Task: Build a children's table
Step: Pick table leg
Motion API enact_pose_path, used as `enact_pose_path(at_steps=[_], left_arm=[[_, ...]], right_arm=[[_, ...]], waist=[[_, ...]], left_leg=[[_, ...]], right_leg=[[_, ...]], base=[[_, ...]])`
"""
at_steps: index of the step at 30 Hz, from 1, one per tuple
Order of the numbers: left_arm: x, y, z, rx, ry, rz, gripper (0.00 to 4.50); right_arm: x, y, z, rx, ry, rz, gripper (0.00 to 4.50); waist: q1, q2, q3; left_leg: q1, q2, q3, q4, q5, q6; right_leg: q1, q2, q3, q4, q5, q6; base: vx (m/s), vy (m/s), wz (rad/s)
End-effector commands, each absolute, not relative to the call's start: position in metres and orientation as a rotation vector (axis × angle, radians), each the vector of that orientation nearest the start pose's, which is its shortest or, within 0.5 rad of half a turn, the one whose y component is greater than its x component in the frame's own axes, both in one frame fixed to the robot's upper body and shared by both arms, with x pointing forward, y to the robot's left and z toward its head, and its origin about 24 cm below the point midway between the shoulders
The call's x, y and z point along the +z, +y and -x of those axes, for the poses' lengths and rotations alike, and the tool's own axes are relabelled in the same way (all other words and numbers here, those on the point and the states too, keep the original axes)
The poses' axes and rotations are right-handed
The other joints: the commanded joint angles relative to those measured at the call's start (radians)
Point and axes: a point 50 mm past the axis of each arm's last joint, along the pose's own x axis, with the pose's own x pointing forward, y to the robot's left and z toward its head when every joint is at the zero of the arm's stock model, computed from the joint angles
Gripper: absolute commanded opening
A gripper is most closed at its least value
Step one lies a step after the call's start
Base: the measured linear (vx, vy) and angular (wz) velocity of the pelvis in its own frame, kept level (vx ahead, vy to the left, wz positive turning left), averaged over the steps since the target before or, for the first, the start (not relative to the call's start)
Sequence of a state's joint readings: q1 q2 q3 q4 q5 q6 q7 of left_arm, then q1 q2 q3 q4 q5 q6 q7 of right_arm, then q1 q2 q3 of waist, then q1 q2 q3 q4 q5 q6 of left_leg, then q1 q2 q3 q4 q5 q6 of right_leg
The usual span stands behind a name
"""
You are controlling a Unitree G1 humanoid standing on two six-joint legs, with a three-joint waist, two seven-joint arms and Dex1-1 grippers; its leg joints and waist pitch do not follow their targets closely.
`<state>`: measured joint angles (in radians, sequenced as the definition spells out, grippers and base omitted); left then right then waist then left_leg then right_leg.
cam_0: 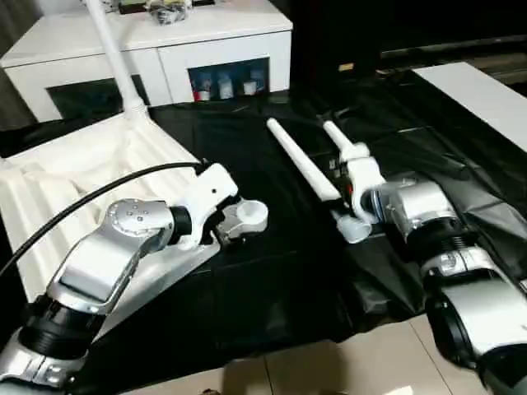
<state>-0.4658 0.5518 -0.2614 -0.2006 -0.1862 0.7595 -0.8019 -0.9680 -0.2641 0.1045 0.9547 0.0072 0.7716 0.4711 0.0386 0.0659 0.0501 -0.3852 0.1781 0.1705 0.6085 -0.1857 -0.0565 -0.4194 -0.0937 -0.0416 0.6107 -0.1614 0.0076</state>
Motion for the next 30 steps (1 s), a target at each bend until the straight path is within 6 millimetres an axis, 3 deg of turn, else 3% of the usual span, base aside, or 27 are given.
enact_pose_path(at_steps=[1,3,5,9,18,21,22,23,26,28,29,30], left_arm=[[0.127,0.141,-0.286,-0.955,0.388,-0.417,4.50],[0.127,0.142,-0.286,-0.952,0.388,-0.417,4.50],[0.128,0.143,-0.286,-0.948,0.386,-0.414,4.50],[0.129,0.145,-0.288,-0.937,0.378,-0.412,4.50],[0.136,0.149,-0.300,-0.841,0.318,-0.364,4.50],[0.144,0.148,-0.311,-0.753,0.240,-0.248,4.50],[0.150,0.145,-0.319,-0.698,0.192,-0.099,4.50],[0.155,0.141,-0.325,-0.671,0.160,0.043,4.50],[0.161,0.136,-0.330,-0.670,0.138,0.163,4.50],[0.168,0.129,-0.338,-0.679,0.128,0.330,4.50],[0.172,0.126,-0.343,-0.688,0.128,0.409,4.50],[0.172,0.126,-0.343,-0.688,0.128,0.409,4.50]], right_arm=[[0.069,-0.161,-0.374,0.368,0.890,0.155,2.65],[0.069,-0.161,-0.374,0.369,0.896,0.149,2.64],[0.069,-0.162,-0.374,0.371,0.900,0.142,2.19],[0.070,-0.162,-0.375,0.376,0.902,0.109,1.95],[0.071,-0.164,-0.377,0.363,0.842,-0.006,1.87],[0.085,-0.160,-0.382,0.419,0.685,-0.119,1.87],[0.099,-0.155,-0.384,0.502,0.531,-0.200,1.87],[0.112,-0.150,-0.380,0.622,0.392,-0.252,1.87],[0.123,-0.145,-0.372,0.744,0.293,-0.293,1.87],[0.132,-0.139,-0.358,0.912,0.233,-0.387,1.87],[0.136,-0.136,-0.349,0.999,0.208,-0.423,1.87],[0.136,-0.136,-0.349,0.999,0.208,-0.423,1.87]], waist=[[0.002,-0.012,-0.066],[0.003,-0.011,-0.065],[0.002,-0.011,-0.065],[0.003,-0.007,-0.067],[0.002,-0.009,-0.070],[0.003,-0.013,-0.074],[0.004,-0.015,-0.072],[0.010,-0.014,-0.075],[0.015,-0.021,-0.079],[0.023,-0.022,-0.077],[0.026,-0.016,-0.076],[0.030,-0.019,-0.076]], left_leg=[[0.015,0.025,-0.004,-0.074,-0.255,-0.022],[0.015,0.026,-0.004,-0.074,-0.263,-0.025],[0.015,0.026,-0.005,-0.075,-0.265,-0.031],[0.016,0.026,-0.005,-0.073,-0.269,-0.032],[0.014,0.025,-0.004,-0.070,-0.238,-0.022],[0.015,0.024,-0.001,-0.066,-0.217,-0.011],[0.010,0.022,0.002,-0.067,-0.207,0.001],[0.014,0.023,0.003,-0.063,-0.199,0.015],[0.005,0.024,-0.003,-0.063,-0.149,0.057],[0.010,0.024,0.000,-0.058,-0.142,0.083],[0.012,0.022,0.002,-0.058,-0.148,0.091],[0.012,0.024,-0.001,-0.059,-0.148,0.093]], right_leg=[[0.051,-0.033,0.022,-0.062,-0.265,-0.245],[0.050,-0.032,0.022,-0.063,-0.274,-0.238],[0.050,-0.032,0.022,-0.061,-0.266,-0.240],[0.050,-0.032,0.022,-0.060,-0.244,-0.249],[0.054,-0.031,0.020,-0.056,-0.195,-0.264],[0.057,-0.031,0.022,-0.058,-0.162,-0.265],[0.060,-0.030,0.022,-0.058,-0.147,-0.265],[0.062,-0.031,0.023,-0.060,-0.127,-0.265],[0.068,-0.029,0.018,-0.050,-0.074,-0.277],[0.065,-0.030,0.019,-0.055,-0.093,-0.284],[0.063,-0.028,0.019,-0.061,-0.118,-0.281],[0.064,-0.029,0.018,-0.060,-0.133,-0.276]], base=[[0.000,0.000,0.00],[0.000,0.000,0.00],[0.000,0.000,0.00],[0.000,0.000,0.00],[0.000,0.000,0.00],[0.000,0.000,0.00],[0.000,0.000,0.00],[0.000,0.000,0.00],[0.000,0.000,0.00],[0.000,0.000,0.00],[0.000,0.000,0.00],[0.000,0.000,0.00]])
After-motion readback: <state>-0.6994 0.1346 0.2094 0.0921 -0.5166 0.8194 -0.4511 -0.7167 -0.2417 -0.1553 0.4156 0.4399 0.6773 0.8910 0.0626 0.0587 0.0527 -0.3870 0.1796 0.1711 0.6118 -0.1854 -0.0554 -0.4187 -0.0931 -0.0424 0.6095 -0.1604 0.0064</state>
